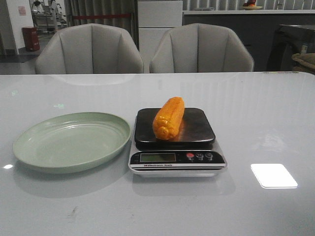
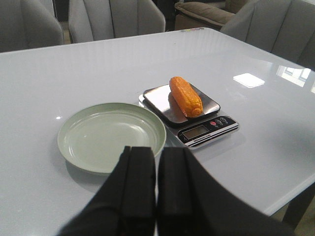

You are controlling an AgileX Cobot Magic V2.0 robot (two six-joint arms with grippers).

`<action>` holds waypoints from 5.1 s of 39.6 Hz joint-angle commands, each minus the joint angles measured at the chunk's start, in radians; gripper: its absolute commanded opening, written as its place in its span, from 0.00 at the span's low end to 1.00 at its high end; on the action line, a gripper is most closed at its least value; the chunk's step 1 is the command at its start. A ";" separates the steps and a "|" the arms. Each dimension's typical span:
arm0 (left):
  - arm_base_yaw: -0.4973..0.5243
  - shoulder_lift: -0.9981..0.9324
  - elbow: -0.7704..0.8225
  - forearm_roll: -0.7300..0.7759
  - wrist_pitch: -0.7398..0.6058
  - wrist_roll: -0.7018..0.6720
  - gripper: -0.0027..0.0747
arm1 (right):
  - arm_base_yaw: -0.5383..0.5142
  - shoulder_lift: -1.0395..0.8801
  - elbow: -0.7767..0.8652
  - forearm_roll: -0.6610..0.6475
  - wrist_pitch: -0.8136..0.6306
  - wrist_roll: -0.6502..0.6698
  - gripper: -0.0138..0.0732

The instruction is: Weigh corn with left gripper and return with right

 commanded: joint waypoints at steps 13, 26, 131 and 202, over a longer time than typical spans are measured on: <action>0.000 0.001 -0.023 0.001 -0.072 -0.001 0.20 | 0.271 0.382 -0.288 0.131 -0.042 -0.003 0.85; 0.000 0.001 -0.023 0.001 -0.072 -0.001 0.20 | 0.319 0.802 -0.619 0.224 0.093 0.030 0.84; 0.000 0.001 -0.023 0.001 -0.079 -0.001 0.20 | 0.519 1.572 -1.507 0.034 0.393 0.525 0.85; 0.000 0.001 -0.023 0.001 -0.079 -0.001 0.20 | 0.351 -0.203 0.086 0.050 -0.343 -0.021 0.84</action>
